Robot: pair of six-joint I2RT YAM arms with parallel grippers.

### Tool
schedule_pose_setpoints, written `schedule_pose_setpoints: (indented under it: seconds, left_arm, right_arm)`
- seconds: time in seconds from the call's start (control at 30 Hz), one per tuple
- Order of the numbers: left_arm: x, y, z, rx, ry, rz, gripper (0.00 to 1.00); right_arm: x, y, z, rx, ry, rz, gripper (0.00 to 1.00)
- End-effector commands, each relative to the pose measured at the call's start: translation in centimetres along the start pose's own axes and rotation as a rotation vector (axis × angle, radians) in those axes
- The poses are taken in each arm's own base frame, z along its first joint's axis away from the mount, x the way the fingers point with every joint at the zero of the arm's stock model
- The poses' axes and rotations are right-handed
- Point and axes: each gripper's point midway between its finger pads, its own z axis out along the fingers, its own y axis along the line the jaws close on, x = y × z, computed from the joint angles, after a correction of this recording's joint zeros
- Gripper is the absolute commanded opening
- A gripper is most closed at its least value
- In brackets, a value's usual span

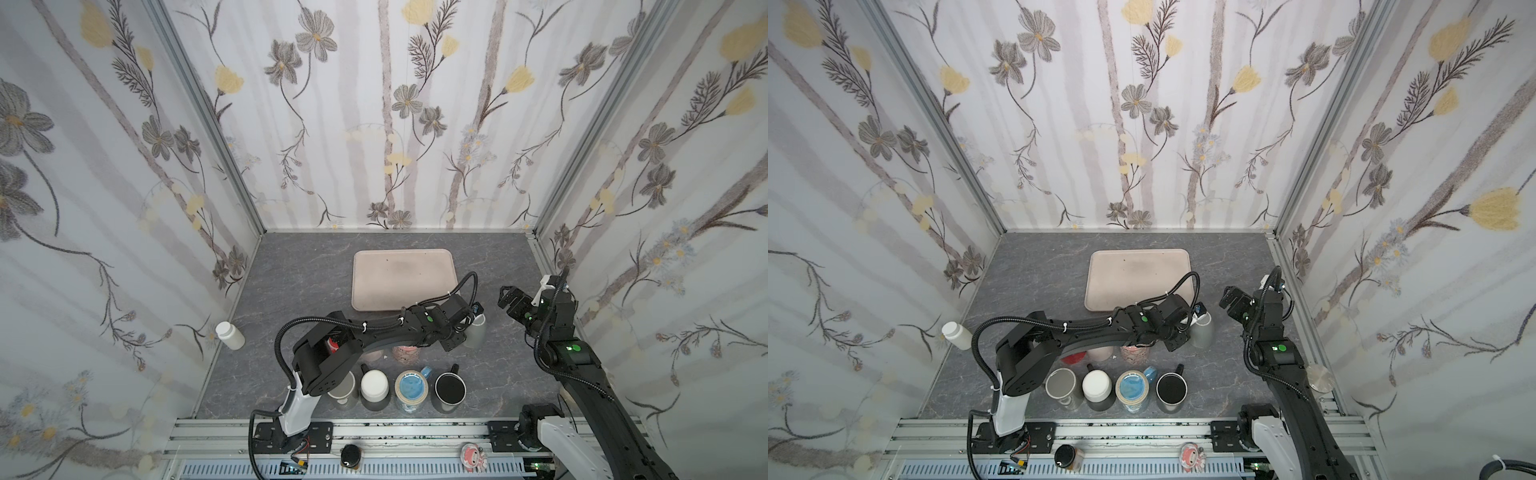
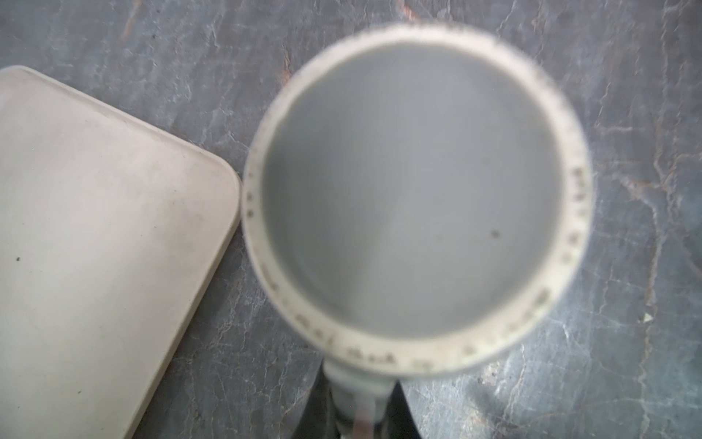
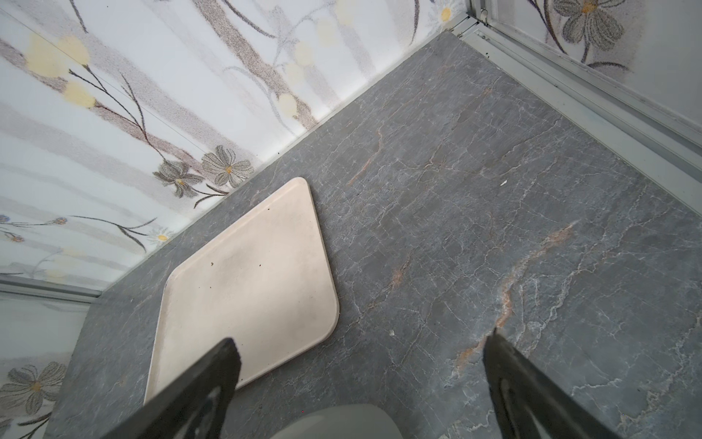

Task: Turn the mug right side up
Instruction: 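Close the left gripper on the grey mug's handle and lift it, then raise the grey mug above the tray while the right gripper reaches toward it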

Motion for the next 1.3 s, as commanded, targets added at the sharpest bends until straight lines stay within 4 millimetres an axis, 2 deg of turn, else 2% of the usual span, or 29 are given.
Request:
schedule_pose_setpoints:
  seconds: [0.0,0.17,0.37,0.6,0.7,0.73,0.77,0.87,1.03,1.07,1.1,1.27]
  left_arm:
    - [-3.4,1.2,-1.5,-0.028,-0.13,-0.052,0.0]
    - [-5.2,3.3,-3.6,-0.049,-0.206,-0.147,0.0]
    - [-7.4,6.9,-7.2,-0.113,-0.307,-0.266,0.0]
    - [-8.7,13.1,-13.8,-0.133,-0.496,-0.47,0.0]
    - [-9.2,15.4,-17.3,-0.152,-0.592,-0.526,0.0]
    - [-8.5,16.1,-17.8,-0.161,-0.605,-0.549,0.0]
    - [-8.4,16.5,-18.8,-0.161,-0.635,-0.567,0.0]
    - [-8.6,18.0,-22.1,-0.123,-0.754,-0.611,0.0]
    - [-9.4,18.2,-26.5,-0.042,-0.916,-0.597,0.0]
    - [-9.5,18.1,-27.2,-0.029,-0.942,-0.592,0.0]
    - [-9.7,18.0,-28.0,-0.005,-0.973,-0.59,0.0]
    - [-10.5,16.3,-32.2,0.093,-1.101,-0.543,0.0]
  right_arm:
    - [-1.6,1.8,-0.5,-0.081,-0.054,0.022,1.0]
    - [-3.4,4.8,-1.5,-0.233,-0.122,0.049,1.0]
    - [-6.6,9.9,-2.9,-0.459,-0.188,0.025,0.99]
    - [-9.5,14.7,-4.8,-0.654,-0.251,-0.019,0.98]
    - [-9.3,16.5,-5.2,-0.729,-0.246,-0.051,0.98]
    - [-8.9,17.1,-5.2,-0.755,-0.235,-0.066,0.98]
    - [-9.5,18.4,-6.0,-0.793,-0.249,-0.082,0.98]
    - [-7.6,20.9,-6.1,-0.876,-0.199,-0.139,0.98]
    - [-3.3,24.8,-7.4,-1.063,-0.125,-0.203,0.97]
    - [-2.9,25.4,-7.9,-1.099,-0.122,-0.205,0.96]
    - [-1.5,25.5,-8.0,-1.137,-0.101,-0.203,0.95]
    - [0.9,27.6,-11.1,-1.346,-0.063,-0.226,0.9]
